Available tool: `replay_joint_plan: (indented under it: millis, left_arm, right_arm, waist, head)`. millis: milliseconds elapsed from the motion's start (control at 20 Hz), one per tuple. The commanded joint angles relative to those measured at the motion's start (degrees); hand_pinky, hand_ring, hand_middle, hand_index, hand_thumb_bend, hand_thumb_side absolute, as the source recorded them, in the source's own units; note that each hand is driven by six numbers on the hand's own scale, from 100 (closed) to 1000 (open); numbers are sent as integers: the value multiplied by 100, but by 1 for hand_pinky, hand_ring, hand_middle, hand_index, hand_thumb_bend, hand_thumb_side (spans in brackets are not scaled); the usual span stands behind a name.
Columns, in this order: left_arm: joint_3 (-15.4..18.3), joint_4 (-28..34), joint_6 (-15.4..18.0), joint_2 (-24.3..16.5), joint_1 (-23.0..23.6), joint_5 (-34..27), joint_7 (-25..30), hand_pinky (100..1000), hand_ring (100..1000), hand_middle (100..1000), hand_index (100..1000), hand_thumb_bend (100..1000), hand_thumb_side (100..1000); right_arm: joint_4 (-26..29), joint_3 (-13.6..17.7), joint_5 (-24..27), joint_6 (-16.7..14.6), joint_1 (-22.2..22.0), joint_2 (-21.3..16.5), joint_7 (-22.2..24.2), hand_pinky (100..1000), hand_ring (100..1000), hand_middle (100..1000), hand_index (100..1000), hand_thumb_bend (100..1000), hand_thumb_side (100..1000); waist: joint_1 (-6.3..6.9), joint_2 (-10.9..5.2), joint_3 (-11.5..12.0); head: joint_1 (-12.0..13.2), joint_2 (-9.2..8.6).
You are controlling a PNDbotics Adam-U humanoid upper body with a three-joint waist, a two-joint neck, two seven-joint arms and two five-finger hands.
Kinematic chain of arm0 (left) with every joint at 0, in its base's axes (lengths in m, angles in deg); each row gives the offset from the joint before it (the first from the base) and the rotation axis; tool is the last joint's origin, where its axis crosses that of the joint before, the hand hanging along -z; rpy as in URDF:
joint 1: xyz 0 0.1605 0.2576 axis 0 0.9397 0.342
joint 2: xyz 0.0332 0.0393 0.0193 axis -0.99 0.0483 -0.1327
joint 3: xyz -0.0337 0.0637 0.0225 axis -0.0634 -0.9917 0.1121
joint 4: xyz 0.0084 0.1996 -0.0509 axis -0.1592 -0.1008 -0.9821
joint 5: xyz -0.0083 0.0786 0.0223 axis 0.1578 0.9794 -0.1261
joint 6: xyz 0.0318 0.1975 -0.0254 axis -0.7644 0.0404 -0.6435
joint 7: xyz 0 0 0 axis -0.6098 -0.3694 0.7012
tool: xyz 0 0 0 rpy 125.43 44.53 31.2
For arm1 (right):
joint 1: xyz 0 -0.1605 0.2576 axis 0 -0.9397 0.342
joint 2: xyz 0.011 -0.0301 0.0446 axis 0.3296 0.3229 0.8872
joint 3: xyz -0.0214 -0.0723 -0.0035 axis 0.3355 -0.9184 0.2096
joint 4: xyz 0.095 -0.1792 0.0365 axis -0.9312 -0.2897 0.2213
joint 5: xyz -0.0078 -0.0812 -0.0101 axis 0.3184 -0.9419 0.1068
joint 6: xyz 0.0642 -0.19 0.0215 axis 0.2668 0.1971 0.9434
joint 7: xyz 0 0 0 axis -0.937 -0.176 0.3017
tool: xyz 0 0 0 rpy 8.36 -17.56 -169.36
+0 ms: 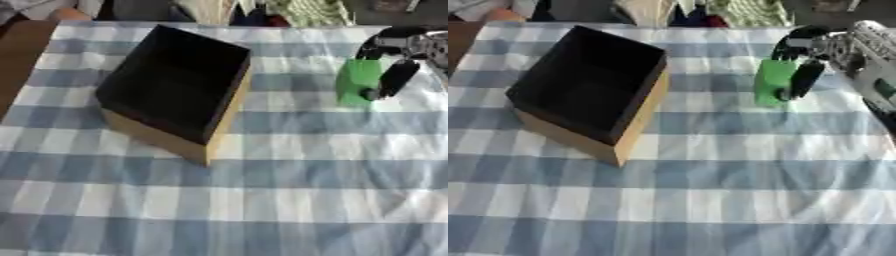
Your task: Pick up objects on the table and place them in the box.
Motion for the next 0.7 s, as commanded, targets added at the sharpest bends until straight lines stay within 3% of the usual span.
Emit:
replay_joint_plan:
  millis: [50,350,700]
  left_arm:
    - [43,82,-3,-103,-65,29,-32,649,719,609,755,186,443]
    - [39,82,2,-117,-68,41,-37,649,719,608,754,186,443]
    - [16,82,-7,-105,-81,27,-20,648,718,608,754,185,443]
  right_arm:
    - [400,185,101,96,162,-218,-29,897,862,482,548,100,100]
    - [1012,277,70,321,666,-46,132,869,843,498,569,100,100]
    - [894,85,-138,279,1405,617,403,840,802,507,581,100,100]
  waist:
    - [-3,-165,-14]
    - [-21,-207,-50]
    - [-17,-229,-35]
  head:
    - [8,-48]
    - [-28,-23]
    - [-102,-4]
